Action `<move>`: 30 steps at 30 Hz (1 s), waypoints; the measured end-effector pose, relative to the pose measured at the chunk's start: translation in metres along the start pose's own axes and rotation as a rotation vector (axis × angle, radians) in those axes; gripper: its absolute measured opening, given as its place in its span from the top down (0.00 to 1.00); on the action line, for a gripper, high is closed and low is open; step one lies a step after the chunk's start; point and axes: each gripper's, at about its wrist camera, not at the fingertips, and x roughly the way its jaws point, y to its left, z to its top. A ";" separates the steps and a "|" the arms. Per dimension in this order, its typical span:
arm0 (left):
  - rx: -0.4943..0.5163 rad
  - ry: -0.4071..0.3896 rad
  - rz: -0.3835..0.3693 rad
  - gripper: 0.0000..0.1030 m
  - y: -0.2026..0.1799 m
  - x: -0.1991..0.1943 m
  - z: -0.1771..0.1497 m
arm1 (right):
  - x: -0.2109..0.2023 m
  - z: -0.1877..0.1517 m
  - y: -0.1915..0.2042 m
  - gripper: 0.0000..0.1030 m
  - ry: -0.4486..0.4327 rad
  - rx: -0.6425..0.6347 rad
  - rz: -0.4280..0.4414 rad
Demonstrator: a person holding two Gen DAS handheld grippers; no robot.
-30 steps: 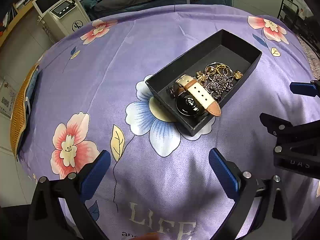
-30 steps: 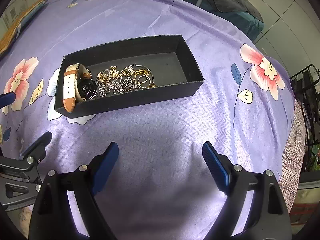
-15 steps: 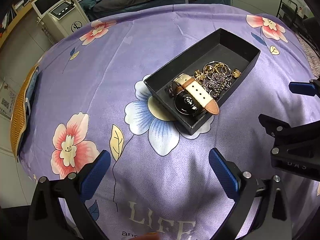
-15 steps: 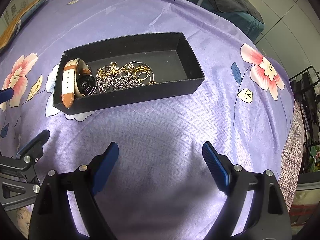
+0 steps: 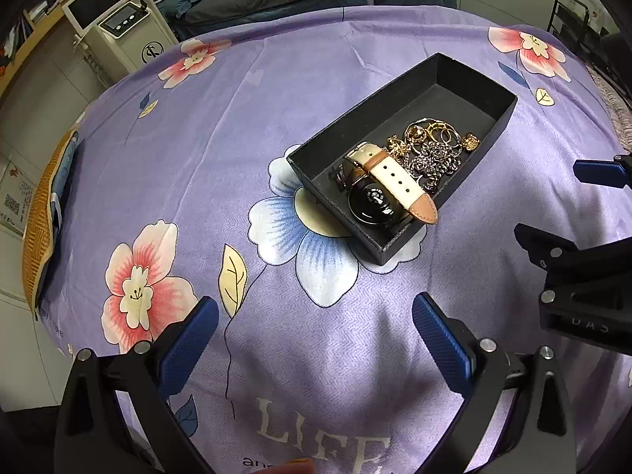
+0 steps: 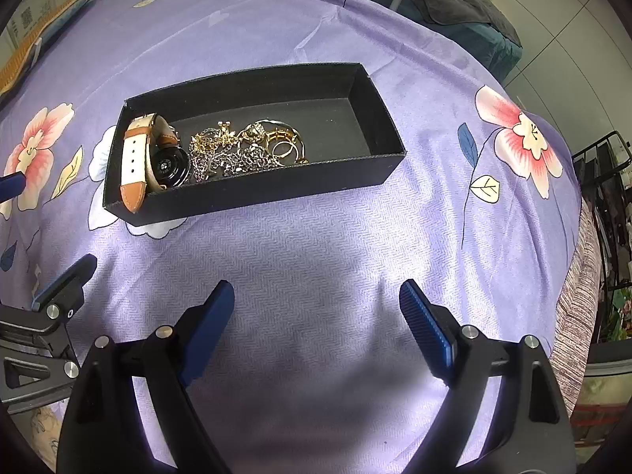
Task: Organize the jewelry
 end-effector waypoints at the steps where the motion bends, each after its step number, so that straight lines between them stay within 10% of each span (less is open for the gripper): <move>1: 0.001 0.000 0.002 0.06 0.000 0.000 0.000 | 0.000 0.000 0.000 0.18 0.001 0.000 0.000; 30: 0.008 0.005 -0.003 0.06 -0.002 0.003 -0.001 | 0.004 0.000 0.000 0.18 0.006 -0.009 -0.011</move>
